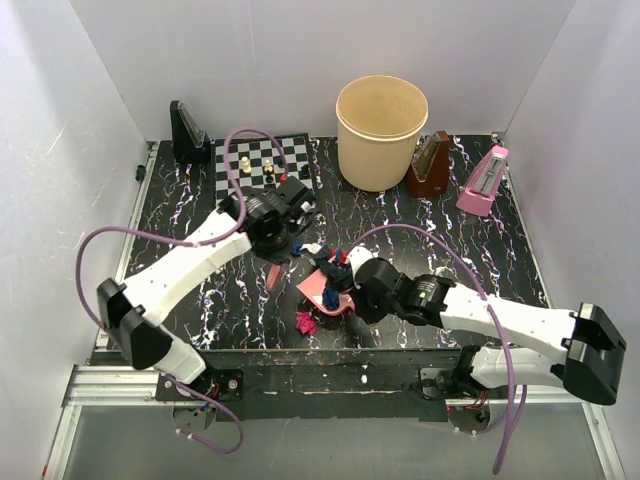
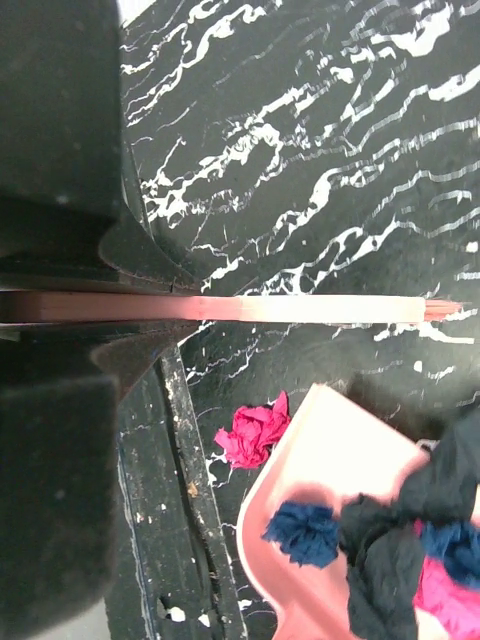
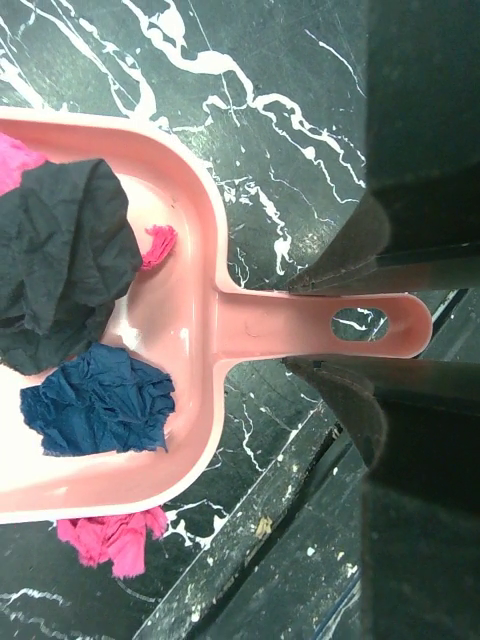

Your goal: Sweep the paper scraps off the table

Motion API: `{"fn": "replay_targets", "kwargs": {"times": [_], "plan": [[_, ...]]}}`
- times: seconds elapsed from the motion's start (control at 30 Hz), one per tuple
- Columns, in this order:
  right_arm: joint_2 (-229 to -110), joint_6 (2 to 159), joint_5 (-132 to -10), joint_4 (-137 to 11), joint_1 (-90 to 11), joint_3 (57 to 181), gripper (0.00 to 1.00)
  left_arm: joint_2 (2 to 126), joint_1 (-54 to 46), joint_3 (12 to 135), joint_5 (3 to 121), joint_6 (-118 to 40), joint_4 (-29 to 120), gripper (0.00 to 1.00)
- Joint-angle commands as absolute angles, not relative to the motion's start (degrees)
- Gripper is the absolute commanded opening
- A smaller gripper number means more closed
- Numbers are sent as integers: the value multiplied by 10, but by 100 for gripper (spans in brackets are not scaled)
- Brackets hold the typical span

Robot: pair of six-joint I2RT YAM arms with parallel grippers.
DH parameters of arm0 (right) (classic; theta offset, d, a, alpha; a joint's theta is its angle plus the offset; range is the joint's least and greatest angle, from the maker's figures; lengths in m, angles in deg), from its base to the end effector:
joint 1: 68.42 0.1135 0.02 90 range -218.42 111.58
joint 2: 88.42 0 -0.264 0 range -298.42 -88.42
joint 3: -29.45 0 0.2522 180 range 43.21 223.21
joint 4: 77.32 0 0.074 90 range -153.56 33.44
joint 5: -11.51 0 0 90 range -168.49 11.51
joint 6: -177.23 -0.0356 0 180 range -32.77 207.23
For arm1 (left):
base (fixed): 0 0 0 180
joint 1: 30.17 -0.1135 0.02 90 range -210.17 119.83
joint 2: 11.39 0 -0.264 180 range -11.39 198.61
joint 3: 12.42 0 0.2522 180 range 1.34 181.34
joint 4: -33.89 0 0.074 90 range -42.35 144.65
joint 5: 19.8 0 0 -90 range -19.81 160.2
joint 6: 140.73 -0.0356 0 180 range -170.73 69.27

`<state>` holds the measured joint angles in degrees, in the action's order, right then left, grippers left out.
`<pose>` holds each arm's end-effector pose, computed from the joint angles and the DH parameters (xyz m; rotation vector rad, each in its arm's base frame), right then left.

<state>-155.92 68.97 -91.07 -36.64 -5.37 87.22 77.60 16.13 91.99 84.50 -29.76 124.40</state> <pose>0.1143 0.2076 0.2310 -0.8453 2.3070 0.3704 0.2042 -0.2010 0.3397 0.5664 2.7291 0.0891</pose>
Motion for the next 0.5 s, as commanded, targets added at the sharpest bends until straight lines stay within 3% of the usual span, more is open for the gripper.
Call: {"fn": "replay_targets", "kwargs": {"times": [0.0, 0.47], "plan": [[-1510, 691, -930, -413, -54, 863, 1, 687, 139, 887, 915, -265, 1258, 0], [-1505, 726, -931, -306, -55, 976, 1, 603, 119, 760, 1011, -251, 1138, 0]]}}
